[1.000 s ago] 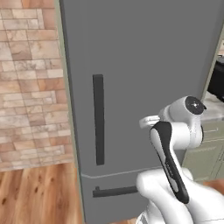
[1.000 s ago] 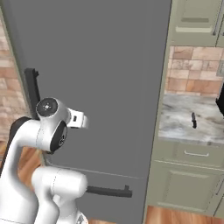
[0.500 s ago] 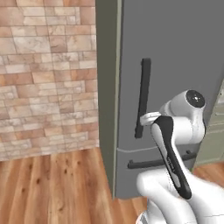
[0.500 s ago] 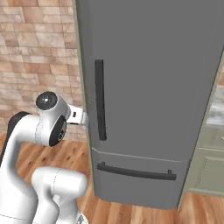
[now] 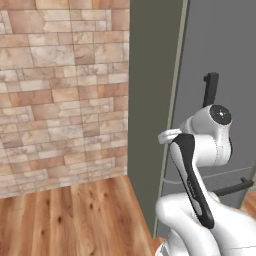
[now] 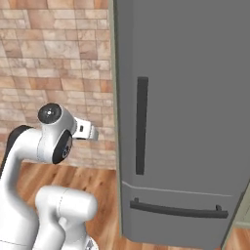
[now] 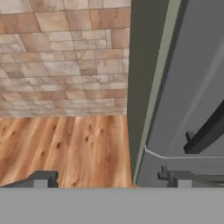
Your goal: Retrieve the butter from the fridge and place it on a plate on the dining table. Then retrieve the butter knife by the fridge and place it near the plate.
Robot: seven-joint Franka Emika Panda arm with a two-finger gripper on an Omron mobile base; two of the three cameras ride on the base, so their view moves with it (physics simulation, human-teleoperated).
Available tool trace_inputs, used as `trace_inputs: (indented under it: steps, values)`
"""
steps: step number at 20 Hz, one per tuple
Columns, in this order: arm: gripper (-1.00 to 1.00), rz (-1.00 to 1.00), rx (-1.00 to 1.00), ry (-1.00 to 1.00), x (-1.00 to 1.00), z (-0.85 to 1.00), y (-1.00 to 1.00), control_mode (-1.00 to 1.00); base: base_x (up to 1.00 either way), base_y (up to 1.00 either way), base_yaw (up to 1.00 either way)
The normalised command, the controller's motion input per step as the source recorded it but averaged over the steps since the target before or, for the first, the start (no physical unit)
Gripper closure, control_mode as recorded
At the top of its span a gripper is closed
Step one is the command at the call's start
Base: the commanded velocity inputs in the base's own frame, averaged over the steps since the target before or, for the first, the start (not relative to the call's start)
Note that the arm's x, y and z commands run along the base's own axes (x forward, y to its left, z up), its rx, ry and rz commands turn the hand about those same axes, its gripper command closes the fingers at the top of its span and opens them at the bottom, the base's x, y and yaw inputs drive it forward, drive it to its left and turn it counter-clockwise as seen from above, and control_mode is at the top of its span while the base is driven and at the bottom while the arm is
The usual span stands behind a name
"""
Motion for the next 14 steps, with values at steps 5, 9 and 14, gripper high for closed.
trace_inputs:
  steps: [5,9,14]
  values:
    - [-1.0,0.01,0.16,-0.15,0.0,0.0,-0.85,-1.0,0.0,0.0,0.0]
    - [-1.0,0.16,0.2,-0.33,0.07,0.02,-1.0,-1.0,0.0,0.0,0.0]
    - [-1.0,0.15,0.13,-0.38,0.03,0.13,-1.0,-1.0,0.0,0.0,0.0]
